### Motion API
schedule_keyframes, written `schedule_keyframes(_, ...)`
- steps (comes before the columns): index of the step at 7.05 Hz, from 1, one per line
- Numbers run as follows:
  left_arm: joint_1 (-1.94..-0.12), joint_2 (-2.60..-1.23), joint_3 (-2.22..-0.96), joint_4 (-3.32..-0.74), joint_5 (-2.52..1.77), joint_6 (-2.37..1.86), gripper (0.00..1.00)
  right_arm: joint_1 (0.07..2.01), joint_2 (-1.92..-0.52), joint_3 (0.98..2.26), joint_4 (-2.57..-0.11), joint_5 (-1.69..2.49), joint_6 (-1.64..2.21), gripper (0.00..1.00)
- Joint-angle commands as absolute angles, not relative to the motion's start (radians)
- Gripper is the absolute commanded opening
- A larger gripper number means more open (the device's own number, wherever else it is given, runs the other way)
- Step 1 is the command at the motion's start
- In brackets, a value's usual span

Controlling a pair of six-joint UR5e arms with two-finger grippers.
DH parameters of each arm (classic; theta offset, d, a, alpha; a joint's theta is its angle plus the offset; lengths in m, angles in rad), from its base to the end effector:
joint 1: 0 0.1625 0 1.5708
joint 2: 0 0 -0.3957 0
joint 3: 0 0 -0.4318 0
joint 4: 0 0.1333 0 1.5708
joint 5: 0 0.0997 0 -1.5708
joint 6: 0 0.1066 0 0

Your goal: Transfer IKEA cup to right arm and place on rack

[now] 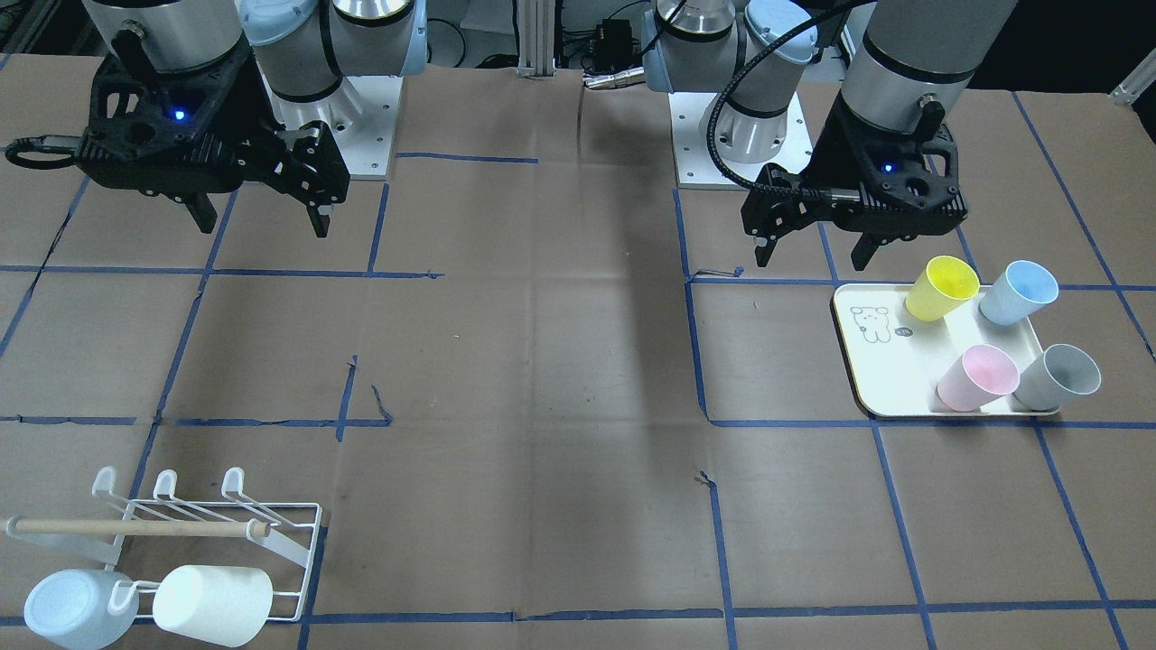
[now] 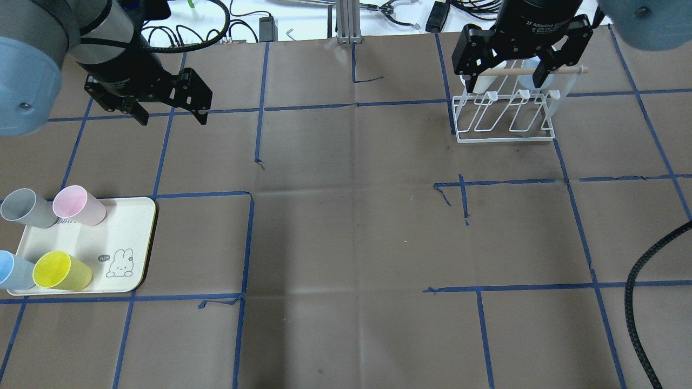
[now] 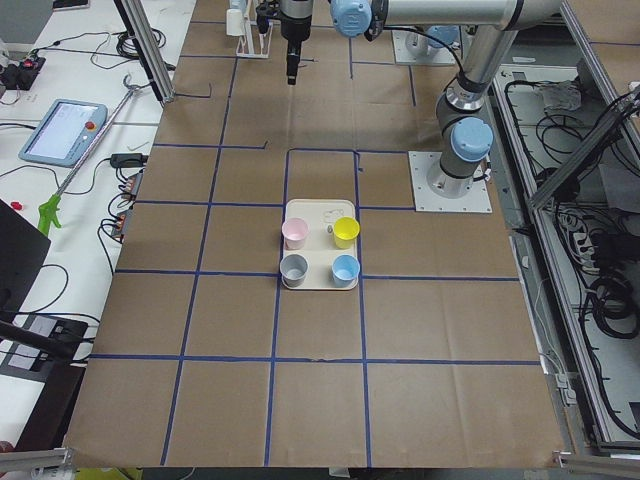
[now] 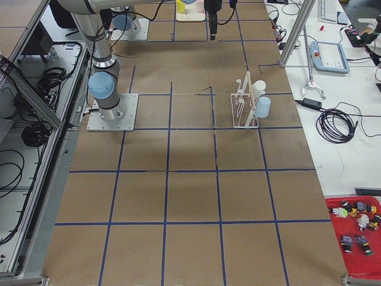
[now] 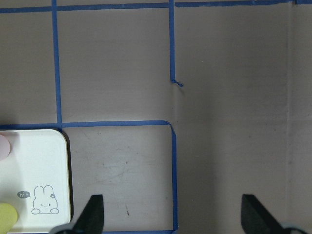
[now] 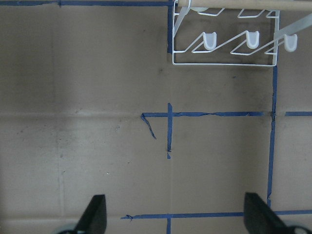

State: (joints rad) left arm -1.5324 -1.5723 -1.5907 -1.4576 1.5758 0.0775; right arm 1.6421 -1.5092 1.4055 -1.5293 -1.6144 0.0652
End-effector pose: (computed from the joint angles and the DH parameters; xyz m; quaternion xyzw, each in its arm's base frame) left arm -0.1119 -0.5460 0.4519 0.0194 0.9988 -0.0457 0.0052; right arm 0.1682 -0.5494 0.5021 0.0024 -0.9993 0.0325 0.0196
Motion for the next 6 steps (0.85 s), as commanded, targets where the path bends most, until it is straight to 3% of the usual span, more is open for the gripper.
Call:
schedule_keyframes(1, -1.532, -1.572, -1.601, -1.442, 1.575, 0.083, 0.99, 1.646, -1.509, 1.408, -1.528, -1.617, 0.071, 1.0)
schedule_keyframes(6, -1.532, -1.572, -1.608, -1.433, 1.575, 0.083, 0.99, 1.644, -1.506, 1.407, -1.542, -1.618, 0.058, 1.0)
